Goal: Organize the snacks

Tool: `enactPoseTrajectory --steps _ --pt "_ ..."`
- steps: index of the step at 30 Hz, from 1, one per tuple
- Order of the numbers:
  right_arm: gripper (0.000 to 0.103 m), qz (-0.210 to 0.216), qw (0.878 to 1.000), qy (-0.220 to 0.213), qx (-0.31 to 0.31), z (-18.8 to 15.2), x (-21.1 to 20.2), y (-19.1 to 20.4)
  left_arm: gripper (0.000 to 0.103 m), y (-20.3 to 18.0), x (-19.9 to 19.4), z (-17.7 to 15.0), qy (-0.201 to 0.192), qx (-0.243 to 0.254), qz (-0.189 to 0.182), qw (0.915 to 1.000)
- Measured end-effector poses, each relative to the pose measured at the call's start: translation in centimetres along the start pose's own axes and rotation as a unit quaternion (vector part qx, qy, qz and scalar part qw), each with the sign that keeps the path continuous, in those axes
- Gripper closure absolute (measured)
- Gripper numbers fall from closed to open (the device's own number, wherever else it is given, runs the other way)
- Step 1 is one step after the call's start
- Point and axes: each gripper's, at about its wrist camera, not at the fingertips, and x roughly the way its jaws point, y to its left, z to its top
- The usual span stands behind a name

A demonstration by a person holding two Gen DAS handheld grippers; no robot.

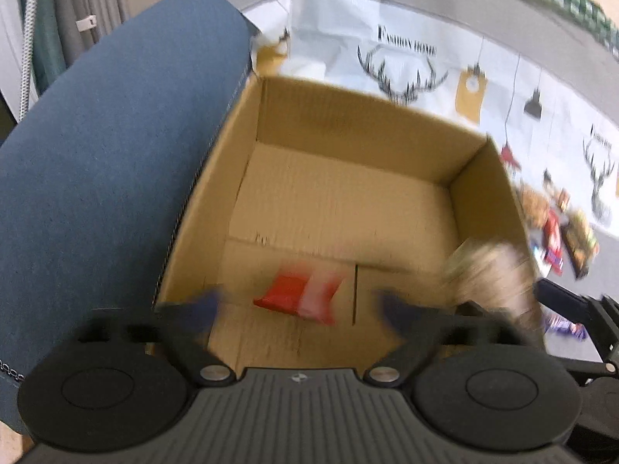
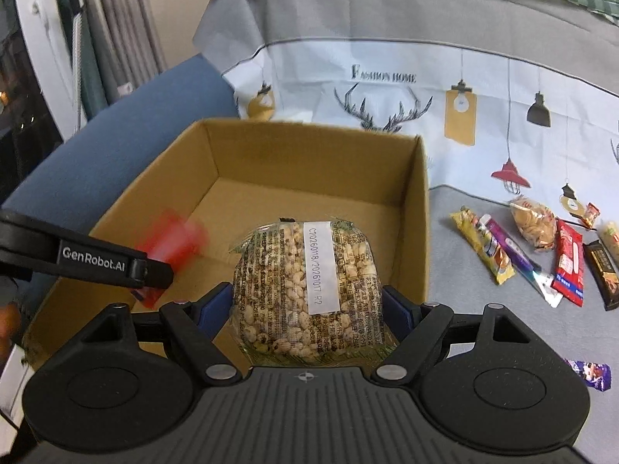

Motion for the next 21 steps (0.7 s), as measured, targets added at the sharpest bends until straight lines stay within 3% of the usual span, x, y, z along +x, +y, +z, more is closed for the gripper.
enactPoseTrajectory --steps 2,5,10,14,21 --pt "0.003 -0.008 1.000 -0.022 0.003 0.5 -0.8 -0.1 0.000 0.5 -1.0 -0.1 -0.016 -0.014 -0.007 0.9998" --pt "0.001 -0.005 0.999 -0.041 -0.009 0.5 -2.4 -0.1 0.000 1.1 -2.4 -0.8 -0.003 -0.019 0.003 0.9998" --pt "0.001 0.007 1.000 -0.008 -0.014 -2.0 -6.1 -0.1 0.000 1.7 -5.6 -5.2 0.007 -0.029 0.037 0.9989" --pt "0.001 0.009 1.000 0.005 -0.013 -5.2 -10.2 0.4 0.000 1.2 -8.4 -9.4 0.011 -0.034 0.036 0.9987" --pt "0.001 0.005 0.999 -0.037 -0.031 -7.6 -16.1 1.2 0.000 -0.8 -12.0 -13.5 -0.014 -0.028 0.031 0.9990"
